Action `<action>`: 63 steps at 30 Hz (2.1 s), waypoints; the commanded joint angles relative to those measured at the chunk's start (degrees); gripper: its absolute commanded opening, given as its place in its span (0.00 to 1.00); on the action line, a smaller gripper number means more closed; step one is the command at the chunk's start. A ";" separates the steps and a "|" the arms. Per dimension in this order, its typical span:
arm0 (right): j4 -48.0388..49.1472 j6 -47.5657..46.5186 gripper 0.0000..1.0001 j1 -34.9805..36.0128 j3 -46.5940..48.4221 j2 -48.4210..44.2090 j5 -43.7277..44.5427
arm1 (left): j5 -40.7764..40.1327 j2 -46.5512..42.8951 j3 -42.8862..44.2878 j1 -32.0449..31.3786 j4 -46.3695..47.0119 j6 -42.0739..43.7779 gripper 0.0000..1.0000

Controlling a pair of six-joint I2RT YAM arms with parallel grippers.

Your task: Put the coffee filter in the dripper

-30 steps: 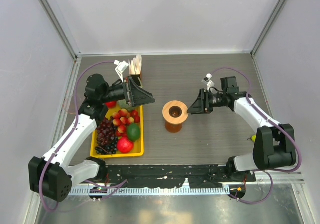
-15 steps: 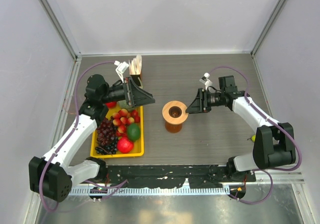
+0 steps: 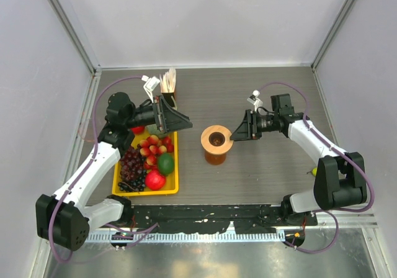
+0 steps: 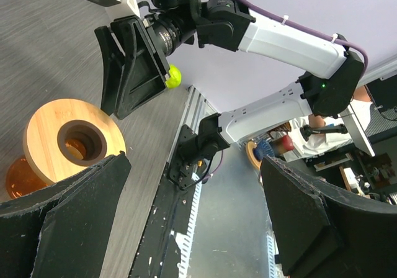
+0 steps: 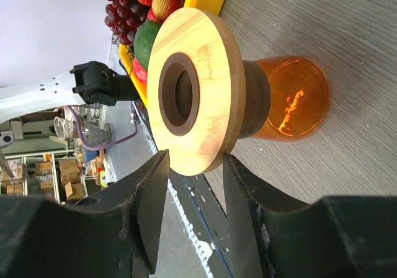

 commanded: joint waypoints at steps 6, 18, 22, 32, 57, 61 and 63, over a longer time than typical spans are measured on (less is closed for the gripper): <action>-1.54 -1.83 0.57 -1.54 4.35 -2.12 -0.81 | -1.52 -3.80 5.14 3.04 -17.26 16.07 0.99; -11.91 -12.03 0.96 -7.70 10.68 -11.87 4.37 | -23.67 -16.28 11.75 23.31 -61.42 50.29 1.00; -11.57 -13.88 0.96 -7.70 9.72 -15.39 8.76 | -24.55 -17.08 9.65 39.39 -65.30 52.42 0.97; -9.90 -14.84 0.95 -7.61 6.20 -19.00 10.71 | -29.91 -1.45 6.13 64.13 -59.61 42.67 0.89; -13.94 -15.81 0.95 -7.61 9.71 -16.99 9.21 | -39.77 9.98 -4.16 65.63 -25.85 23.77 0.75; -13.94 -15.55 0.95 -7.70 9.89 -16.72 9.12 | -38.26 12.89 -5.30 65.46 -20.93 22.62 0.66; -14.11 -15.63 0.95 -7.61 10.06 -16.81 9.03 | -37.66 14.47 -5.83 65.37 -18.30 21.92 0.61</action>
